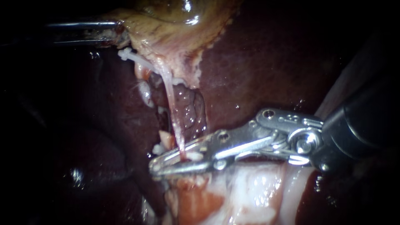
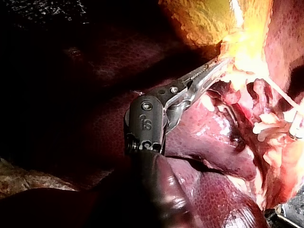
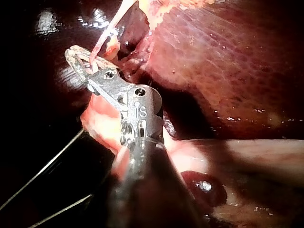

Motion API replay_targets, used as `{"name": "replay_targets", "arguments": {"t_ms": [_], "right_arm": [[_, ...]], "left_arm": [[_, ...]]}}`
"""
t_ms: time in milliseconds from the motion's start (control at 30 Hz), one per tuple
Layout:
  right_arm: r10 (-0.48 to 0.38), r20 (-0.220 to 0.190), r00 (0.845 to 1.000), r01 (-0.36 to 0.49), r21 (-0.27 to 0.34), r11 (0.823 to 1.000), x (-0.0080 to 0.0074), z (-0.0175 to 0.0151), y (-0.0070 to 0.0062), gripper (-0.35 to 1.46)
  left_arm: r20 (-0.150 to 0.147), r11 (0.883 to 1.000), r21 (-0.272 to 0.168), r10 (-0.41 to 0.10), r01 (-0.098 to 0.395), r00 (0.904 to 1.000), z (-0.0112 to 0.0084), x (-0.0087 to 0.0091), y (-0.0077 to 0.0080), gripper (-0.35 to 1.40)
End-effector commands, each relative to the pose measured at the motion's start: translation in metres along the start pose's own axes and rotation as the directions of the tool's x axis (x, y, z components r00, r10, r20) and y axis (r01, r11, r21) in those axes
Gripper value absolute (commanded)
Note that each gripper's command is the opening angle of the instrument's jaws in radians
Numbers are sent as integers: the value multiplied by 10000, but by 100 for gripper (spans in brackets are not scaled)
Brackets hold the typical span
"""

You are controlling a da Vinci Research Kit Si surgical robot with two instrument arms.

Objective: Clipping first clip right tube

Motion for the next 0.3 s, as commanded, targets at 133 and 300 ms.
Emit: {"name": "replay_targets", "arguments": {"t_ms": [133, 300], "right_arm": [[-6, 4, 10000, 6, -12, 10000, -1, -1, 2, -35], [-6, 2, 10000, 6, -16, 10000, -2, -3, 3, -35]], "left_arm": [[2, 10000, -5, 3, -3, 10000, 0, 0, 0, -35], [2, 10000, -5, 3, -3, 10000, 0, 0, 0, -35]]}}
